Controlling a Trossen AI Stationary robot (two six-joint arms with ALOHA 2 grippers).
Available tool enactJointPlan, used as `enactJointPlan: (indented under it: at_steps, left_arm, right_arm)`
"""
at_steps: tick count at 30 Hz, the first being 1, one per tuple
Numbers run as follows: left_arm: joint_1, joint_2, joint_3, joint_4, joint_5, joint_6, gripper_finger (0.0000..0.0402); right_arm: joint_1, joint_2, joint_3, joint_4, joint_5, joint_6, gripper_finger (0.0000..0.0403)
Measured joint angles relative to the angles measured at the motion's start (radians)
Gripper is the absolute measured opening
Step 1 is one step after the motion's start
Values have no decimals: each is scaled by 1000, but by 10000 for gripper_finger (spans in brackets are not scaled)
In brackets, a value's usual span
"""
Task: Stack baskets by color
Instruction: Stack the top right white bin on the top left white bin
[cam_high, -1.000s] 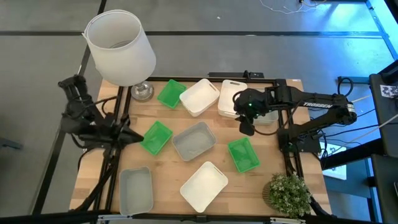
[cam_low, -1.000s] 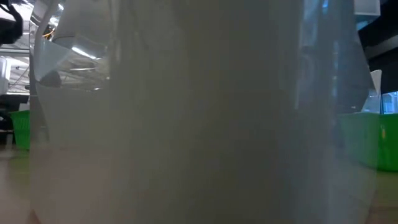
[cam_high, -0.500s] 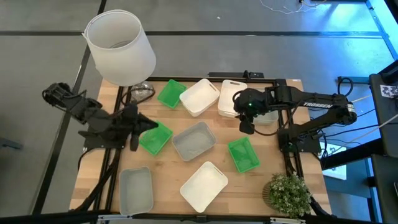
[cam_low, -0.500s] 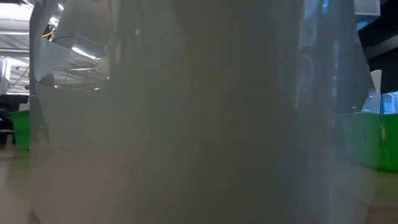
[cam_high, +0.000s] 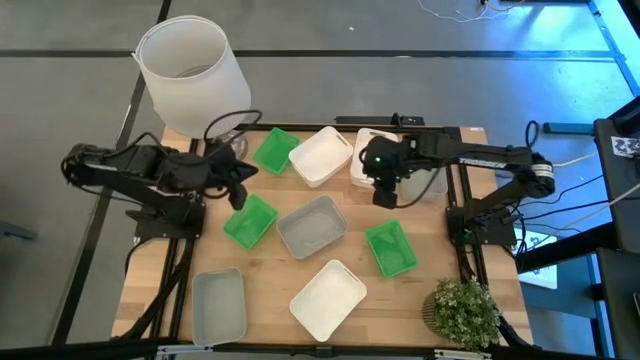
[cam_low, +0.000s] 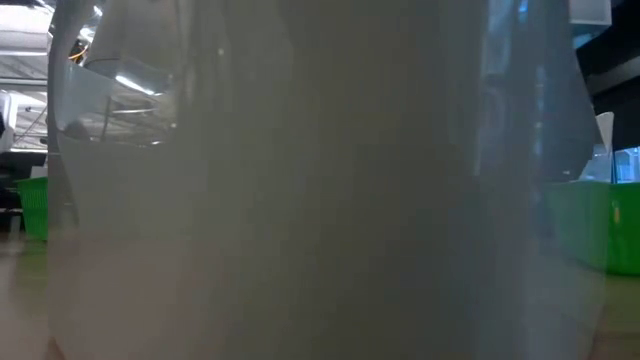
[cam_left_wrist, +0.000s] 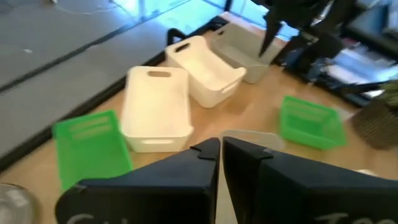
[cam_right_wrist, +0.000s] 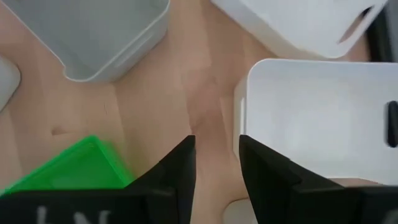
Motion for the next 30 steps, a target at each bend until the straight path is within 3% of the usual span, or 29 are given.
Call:
enactJointPlan:
  at_steps: [8, 30]
  left_arm:
    - [84, 41, 0, -7, 55, 42, 11]
    - [107, 57, 0, -8, 97, 64, 11]
  right_arm:
    - [-48, 87, 0, 0, -51, -54, 123]
    - [-175, 352, 0, 82, -43, -115, 122]
